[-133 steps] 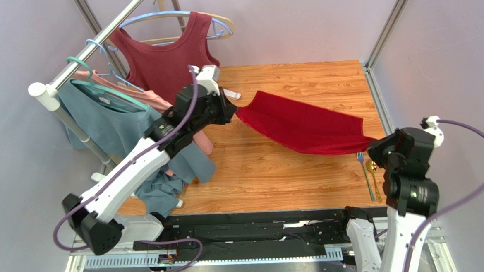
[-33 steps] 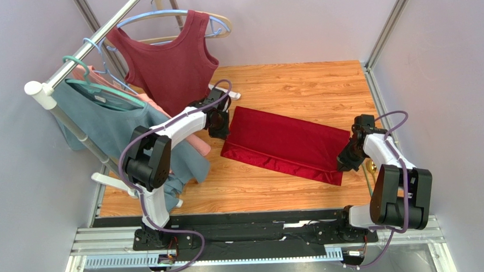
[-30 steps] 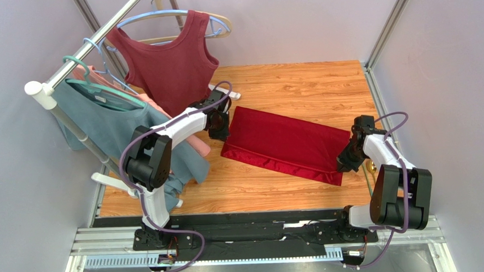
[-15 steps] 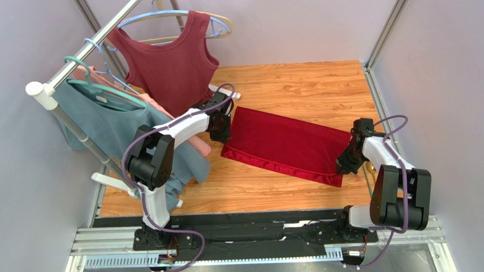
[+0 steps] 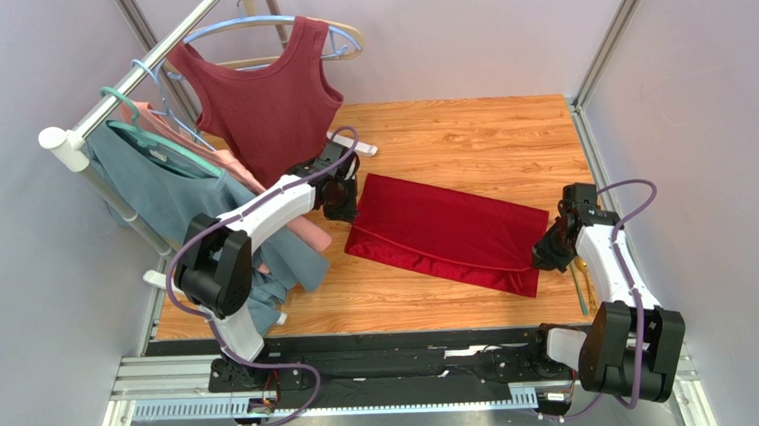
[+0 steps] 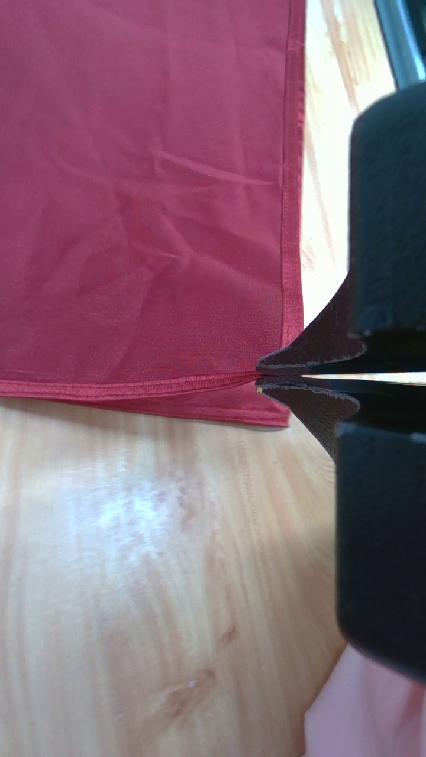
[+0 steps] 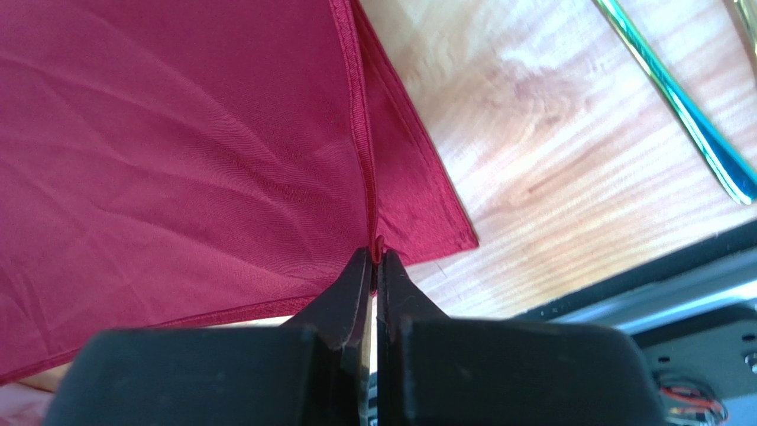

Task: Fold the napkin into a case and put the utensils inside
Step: Fold and flatten the napkin at the center of the board.

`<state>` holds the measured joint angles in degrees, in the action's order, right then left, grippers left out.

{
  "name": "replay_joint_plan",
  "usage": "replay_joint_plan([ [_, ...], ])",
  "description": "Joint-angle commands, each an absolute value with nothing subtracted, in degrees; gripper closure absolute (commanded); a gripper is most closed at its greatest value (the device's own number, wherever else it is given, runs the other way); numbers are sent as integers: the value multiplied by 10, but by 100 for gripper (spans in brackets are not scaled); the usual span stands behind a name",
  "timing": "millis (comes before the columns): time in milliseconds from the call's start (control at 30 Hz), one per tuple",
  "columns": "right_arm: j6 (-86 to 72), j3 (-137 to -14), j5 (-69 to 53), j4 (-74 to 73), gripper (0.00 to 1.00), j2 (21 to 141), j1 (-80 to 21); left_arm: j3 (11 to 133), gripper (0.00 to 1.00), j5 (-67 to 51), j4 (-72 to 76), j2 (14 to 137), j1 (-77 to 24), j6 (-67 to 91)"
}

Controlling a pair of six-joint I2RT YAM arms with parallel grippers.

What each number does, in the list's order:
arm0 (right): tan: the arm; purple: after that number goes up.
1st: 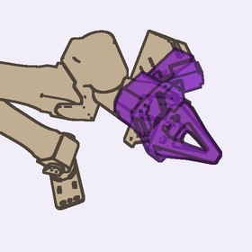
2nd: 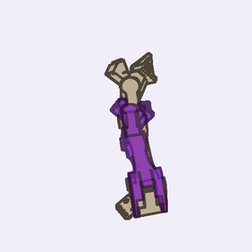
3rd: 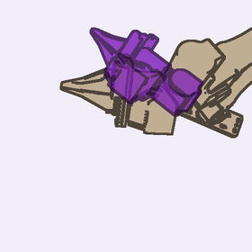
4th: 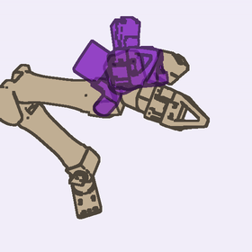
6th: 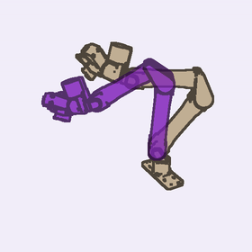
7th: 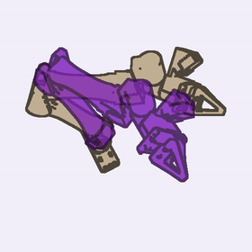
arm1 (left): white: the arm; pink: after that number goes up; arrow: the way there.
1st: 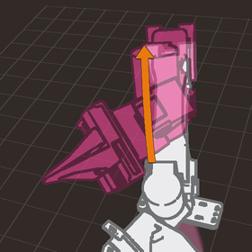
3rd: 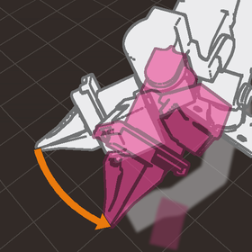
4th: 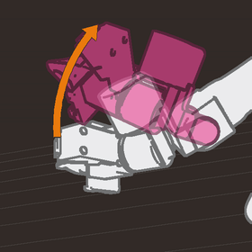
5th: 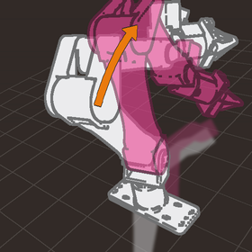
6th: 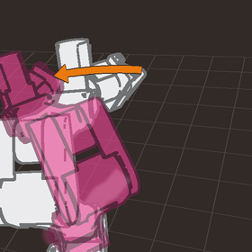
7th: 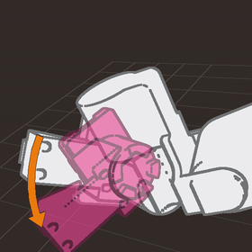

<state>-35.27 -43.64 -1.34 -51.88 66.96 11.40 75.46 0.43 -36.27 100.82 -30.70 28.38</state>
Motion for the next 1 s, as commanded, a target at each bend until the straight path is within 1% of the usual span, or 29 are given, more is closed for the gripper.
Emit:
replay_joint_plan([
  [0,-377,-451,-1,-556,100,668,115,716,100,-13,-367,981,-309,298],
  [167,-395,-446,27,-585,100,694,115,683,100,-19,-359,963,-311,304],
  [300,-403,-431,35,-577,100,717,115,667,100,-24,-348,973,-314,307],
  [633,-410,-419,40,-542,100,754,115,666,100,-11,-341,1002,-329,303],
  [867,-419,-403,54,-531,100,744,115,661,100,16,-348,1004,-328,298],
  [967,-422,-398,51,-523,100,758,115,660,100,16,-348,1012,-329,298],
])
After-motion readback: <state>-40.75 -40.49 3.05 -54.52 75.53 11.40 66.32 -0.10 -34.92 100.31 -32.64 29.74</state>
